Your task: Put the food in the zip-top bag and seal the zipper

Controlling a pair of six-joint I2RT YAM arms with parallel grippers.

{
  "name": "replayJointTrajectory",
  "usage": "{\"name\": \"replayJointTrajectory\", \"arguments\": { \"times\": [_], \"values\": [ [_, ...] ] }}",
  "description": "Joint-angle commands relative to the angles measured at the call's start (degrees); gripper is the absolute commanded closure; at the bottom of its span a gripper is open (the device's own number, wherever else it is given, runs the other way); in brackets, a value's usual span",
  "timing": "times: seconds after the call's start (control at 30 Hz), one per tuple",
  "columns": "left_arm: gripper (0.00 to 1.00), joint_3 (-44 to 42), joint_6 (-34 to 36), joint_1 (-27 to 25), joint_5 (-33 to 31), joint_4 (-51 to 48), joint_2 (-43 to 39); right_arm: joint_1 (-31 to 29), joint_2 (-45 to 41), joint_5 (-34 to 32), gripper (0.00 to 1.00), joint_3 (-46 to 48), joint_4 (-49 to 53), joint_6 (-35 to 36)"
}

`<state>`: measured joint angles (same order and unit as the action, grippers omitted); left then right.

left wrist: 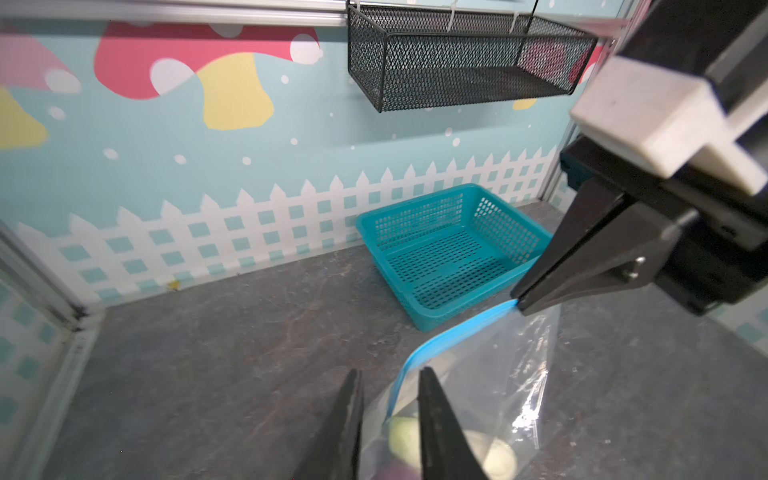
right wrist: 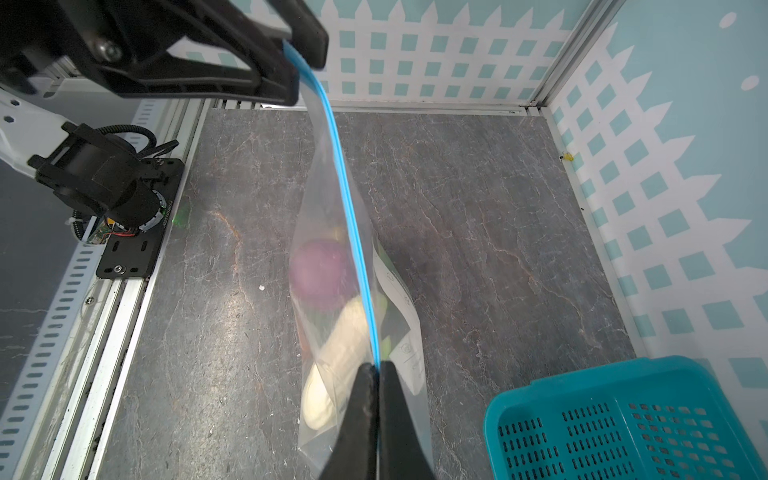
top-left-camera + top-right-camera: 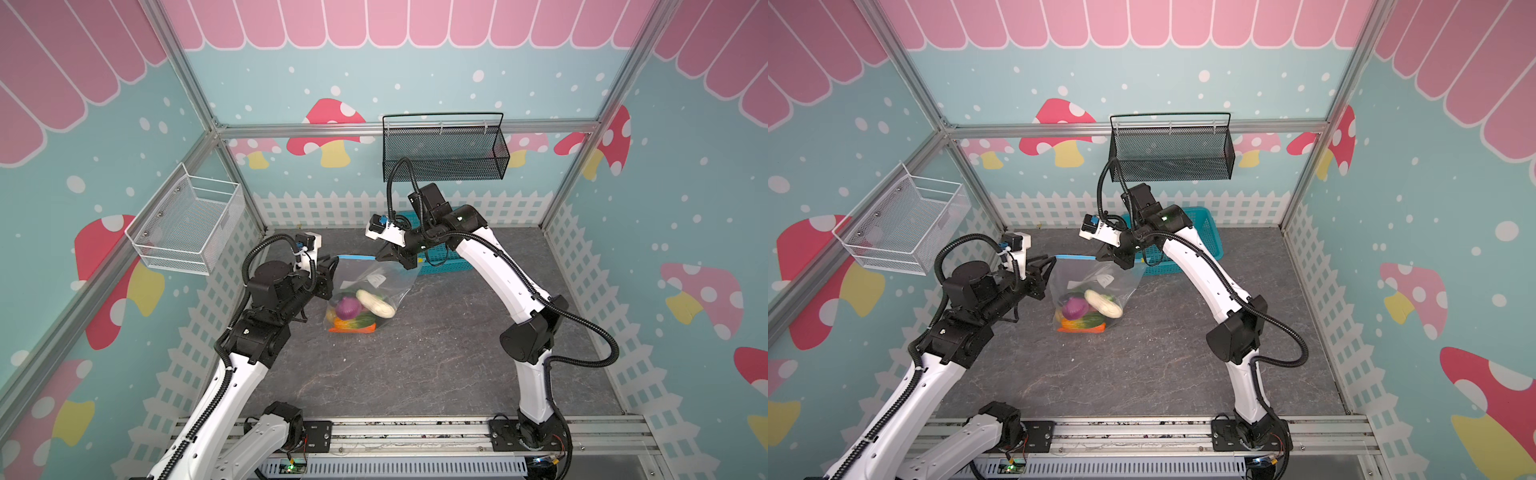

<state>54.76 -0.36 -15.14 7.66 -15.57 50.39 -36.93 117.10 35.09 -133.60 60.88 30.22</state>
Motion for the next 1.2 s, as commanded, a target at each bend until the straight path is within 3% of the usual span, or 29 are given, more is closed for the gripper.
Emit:
{"name": "replayJointTrajectory", "arguments": {
  "times": [0.0, 0.1, 0.23, 0.43, 0.5, 0.57, 0.6, 0.7, 0.8, 0.9, 1.07, 1.17],
  "values": [
    [0.33, 0.96, -2.12, -0.26, -1.70, 1.04, -2.23, -0.49, -5.53, -1.14, 1.00, 5.68, -1.25, -4.27],
    [0.12, 1.12, -3.52, -0.17, -1.72, 1.36, -3.51, -0.53, -10.43, -3.28, 1.00, 12.59, -6.68, -10.85],
    [0.01, 1.31, -6.03, -0.16, -1.42, 1.41, -4.33, -0.83, -15.38, -5.52, 1.00, 19.67, -14.35, -25.54],
    [0.01, 1.31, -10.95, -0.16, -4.42, 1.08, -5.65, -3.64, -24.99, -10.80, 1.00, 32.85, -25.22, -50.47],
    [0.01, 0.73, -12.24, -0.16, -8.21, 0.85, -6.48, -6.96, -30.28, -10.79, 1.00, 41.45, -37.05, -63.66],
    [0.01, -0.08, -12.89, 0.01, -11.61, 1.01, -6.75, -12.12, -34.31, -13.25, 1.00, 50.58, -56.35, -76.73],
    [0.01, -0.01, -13.54, 0.18, -12.72, 0.58, -6.71, -13.48, -34.06, -14.75, 1.00, 51.14, -60.18, -79.64],
    [0.01, 0.25, -15.07, 0.46, -13.54, -0.11, -6.87, -14.39, -31.06, -14.79, 1.00, 47.90, -61.14, -83.22],
    [0.01, -0.36, -15.60, 0.46, -13.30, -0.22, -7.73, -14.51, -32.91, -16.01, 1.00, 55.44, -72.32, -90.87],
    [0.01, -2.47, -16.07, 0.46, -13.63, 0.70, -8.06, -13.06, -35.56, -16.85, 1.00, 60.12, -72.59, -91.83],
    [0.01, -5.44, -16.12, 0.46, -16.28, -1.67, -7.25, -1.84, -52.71, -16.53, 0.94, 87.62, -72.47, -92.82],
    [0.01, -13.46, -17.16, 0.52, -20.64, -0.02, -9.29, 6.42, -66.71, -16.96, 0.71, 107.15, -71.29, -86.66]
  ]
}}
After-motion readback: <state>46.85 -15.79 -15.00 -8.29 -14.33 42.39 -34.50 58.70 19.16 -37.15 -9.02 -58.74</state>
